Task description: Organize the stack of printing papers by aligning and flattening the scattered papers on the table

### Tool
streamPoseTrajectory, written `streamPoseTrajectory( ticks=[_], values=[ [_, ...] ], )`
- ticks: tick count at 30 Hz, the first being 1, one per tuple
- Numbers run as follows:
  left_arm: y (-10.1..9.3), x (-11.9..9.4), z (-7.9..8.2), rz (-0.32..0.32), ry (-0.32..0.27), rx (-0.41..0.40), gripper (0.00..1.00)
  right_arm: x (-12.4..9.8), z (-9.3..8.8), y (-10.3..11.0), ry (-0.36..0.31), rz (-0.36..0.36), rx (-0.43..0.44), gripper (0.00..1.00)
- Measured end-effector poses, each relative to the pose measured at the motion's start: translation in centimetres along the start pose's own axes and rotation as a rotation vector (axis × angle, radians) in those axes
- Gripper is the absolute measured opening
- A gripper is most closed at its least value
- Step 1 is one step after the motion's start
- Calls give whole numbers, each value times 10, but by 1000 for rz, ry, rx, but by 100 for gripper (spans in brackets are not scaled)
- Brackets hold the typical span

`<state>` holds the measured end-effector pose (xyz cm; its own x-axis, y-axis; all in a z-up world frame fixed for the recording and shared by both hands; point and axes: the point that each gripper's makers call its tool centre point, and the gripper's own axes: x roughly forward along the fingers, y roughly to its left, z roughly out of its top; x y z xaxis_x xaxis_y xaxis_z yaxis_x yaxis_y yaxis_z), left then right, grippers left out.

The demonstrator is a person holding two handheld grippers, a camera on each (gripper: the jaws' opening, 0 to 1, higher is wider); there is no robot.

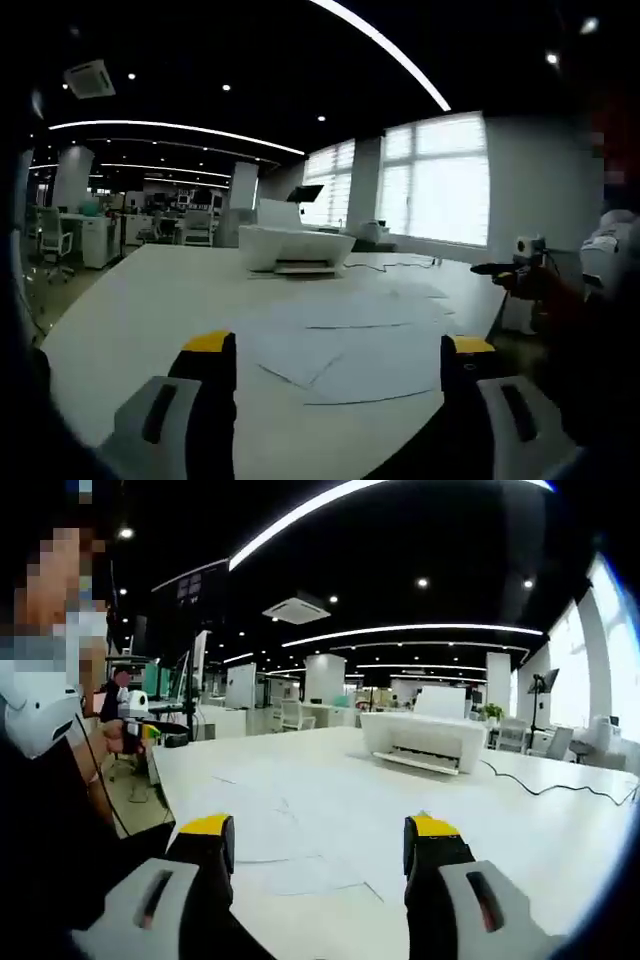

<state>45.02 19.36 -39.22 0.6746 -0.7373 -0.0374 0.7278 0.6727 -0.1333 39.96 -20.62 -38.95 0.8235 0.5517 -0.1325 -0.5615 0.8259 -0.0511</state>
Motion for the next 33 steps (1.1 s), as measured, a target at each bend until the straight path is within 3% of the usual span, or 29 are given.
streamPoseTrajectory(
  ticks=[19,33],
  values=[
    [1,-3,-6,1,5,-9,87,9,0,-3,33,6,-20,63],
    [-3,6,-16,-23,31,-20,86,26,2,-16,62,21,-31,65]
  ],
)
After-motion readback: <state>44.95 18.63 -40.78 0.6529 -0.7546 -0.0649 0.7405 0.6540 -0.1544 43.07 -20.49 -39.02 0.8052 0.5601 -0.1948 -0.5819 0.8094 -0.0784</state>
